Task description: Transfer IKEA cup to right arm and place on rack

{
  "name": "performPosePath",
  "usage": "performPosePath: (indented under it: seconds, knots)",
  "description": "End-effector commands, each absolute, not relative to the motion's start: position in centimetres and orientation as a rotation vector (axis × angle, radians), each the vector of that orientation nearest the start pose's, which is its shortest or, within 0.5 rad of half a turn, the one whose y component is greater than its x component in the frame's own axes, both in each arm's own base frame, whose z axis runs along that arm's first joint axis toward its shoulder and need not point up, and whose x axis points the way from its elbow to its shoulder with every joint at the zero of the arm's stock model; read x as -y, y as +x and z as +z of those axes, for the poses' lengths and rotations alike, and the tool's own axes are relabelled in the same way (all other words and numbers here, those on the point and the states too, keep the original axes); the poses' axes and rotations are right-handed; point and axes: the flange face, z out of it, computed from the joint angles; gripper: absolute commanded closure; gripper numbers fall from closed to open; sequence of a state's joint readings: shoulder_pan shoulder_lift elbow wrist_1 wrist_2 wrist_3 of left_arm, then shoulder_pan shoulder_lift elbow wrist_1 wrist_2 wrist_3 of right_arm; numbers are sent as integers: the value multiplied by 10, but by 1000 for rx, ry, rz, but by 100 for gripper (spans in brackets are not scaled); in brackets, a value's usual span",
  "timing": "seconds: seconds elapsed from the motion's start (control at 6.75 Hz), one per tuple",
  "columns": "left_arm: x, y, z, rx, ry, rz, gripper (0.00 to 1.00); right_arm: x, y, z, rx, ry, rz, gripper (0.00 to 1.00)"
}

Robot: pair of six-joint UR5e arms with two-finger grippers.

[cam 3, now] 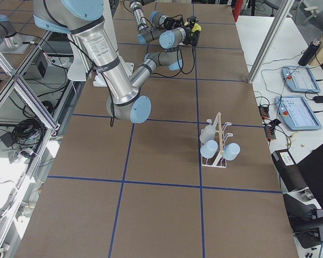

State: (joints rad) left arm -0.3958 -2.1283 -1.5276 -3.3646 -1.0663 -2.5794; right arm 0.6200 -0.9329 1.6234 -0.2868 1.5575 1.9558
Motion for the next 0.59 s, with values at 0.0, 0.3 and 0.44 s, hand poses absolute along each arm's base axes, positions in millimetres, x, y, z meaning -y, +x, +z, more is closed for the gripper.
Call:
performPosePath:
  seconds: [0.0,0.3,0.44]
  knots:
    - [379,455,189,-2519,-478,-1204,100,463,-417,124,2019,246,659,4]
    - [378,456,188,-2520,-475,-1200,100,462,-418,124,2019,243,659,9]
    - [378,456,189,-2521,-477,-1197,100,462,-418,124,2026,215,678,57]
